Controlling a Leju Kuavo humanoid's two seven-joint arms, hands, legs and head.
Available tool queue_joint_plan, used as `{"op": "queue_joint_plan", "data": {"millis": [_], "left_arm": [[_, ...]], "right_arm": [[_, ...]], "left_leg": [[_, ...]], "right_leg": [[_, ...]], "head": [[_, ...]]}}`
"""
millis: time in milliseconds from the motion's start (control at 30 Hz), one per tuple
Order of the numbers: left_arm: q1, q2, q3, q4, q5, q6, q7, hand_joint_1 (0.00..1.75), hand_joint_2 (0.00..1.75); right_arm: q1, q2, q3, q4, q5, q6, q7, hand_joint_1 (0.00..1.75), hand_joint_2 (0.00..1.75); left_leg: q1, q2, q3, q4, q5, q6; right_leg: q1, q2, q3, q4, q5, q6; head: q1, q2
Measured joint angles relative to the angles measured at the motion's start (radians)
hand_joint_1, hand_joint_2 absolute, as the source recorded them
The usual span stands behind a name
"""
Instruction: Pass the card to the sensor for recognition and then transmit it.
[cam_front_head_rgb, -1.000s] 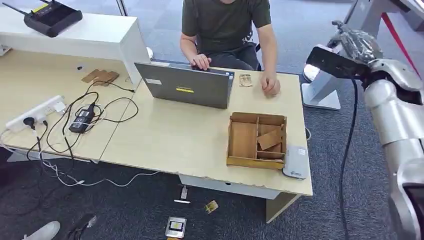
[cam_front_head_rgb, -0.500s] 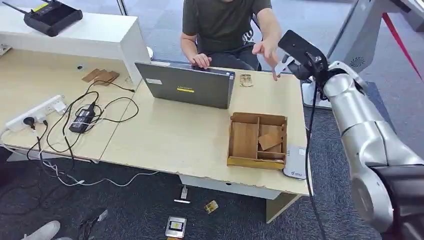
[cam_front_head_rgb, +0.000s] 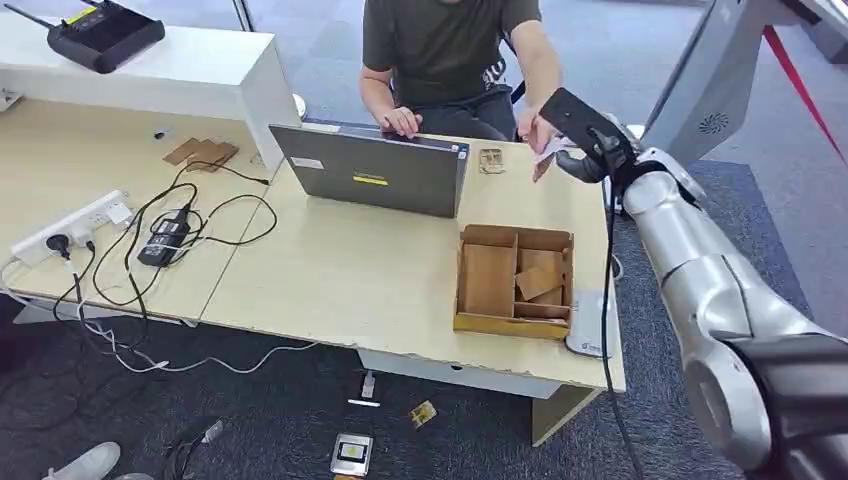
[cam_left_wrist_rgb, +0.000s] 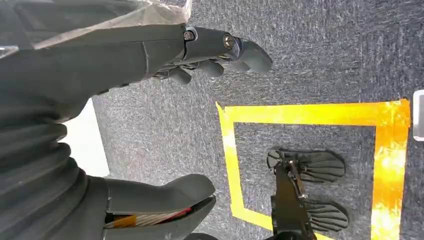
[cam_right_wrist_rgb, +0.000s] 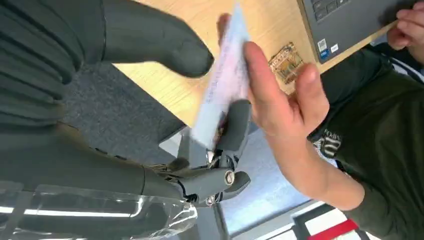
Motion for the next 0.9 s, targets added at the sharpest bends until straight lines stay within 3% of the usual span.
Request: {"op": "queue_joint_plan", "data": {"millis": [100,233,400,633,900], "left_arm": [[0.002,0.000,0.000,0.000,0.004,0.000,-0.005,0.00,1.75],[0.016,0.006,0.000,0.000,0.016,0.000,-0.026,0.00,1.75],[0.051,0.022,0.008,0.000,0.038,0.010,-0.058,0.00,1.75],[0.113,0.052,0.029,0.000,0.055,0.013,-0.095,0.00,1.75],[0.119,0.060,0.037,0.000,0.054,0.013,-0.095,0.00,1.75]], "right_arm": [[0.000,-0.001,-0.002,0.005,-0.009,-0.035,-0.052,0.00,1.75],[-0.015,-0.021,-0.003,0.001,-0.015,-0.096,-0.177,0.00,1.75],[-0.022,-0.085,-0.003,-0.058,-0.015,-0.216,-0.277,0.00,1.75],[0.119,-0.202,-0.022,-0.318,-0.061,-0.165,-0.232,0.00,1.75],[0.181,-0.249,-0.032,-0.483,-0.063,-0.154,-0.217,0.00,1.75]], "left_leg": [[0.000,0.000,0.000,0.000,0.000,0.000],[0.000,0.000,0.000,0.000,0.000,0.000],[0.000,0.000,0.000,0.000,0.000,0.000],[-0.001,0.000,0.000,0.000,-0.001,0.001],[0.000,0.000,0.001,0.000,0.000,0.000]], "right_leg": [[0.000,0.000,0.000,0.000,0.000,0.000],[0.000,0.000,0.000,0.000,0.000,0.000],[0.000,0.000,0.000,-0.001,0.000,0.000],[-0.001,0.000,0.001,-0.002,0.000,0.000],[0.000,0.000,0.001,-0.001,0.000,0.000]], "head": [[0.000,0.000],[0.000,0.000],[0.000,0.000],[0.000,0.000],[0.000,0.000]]}}
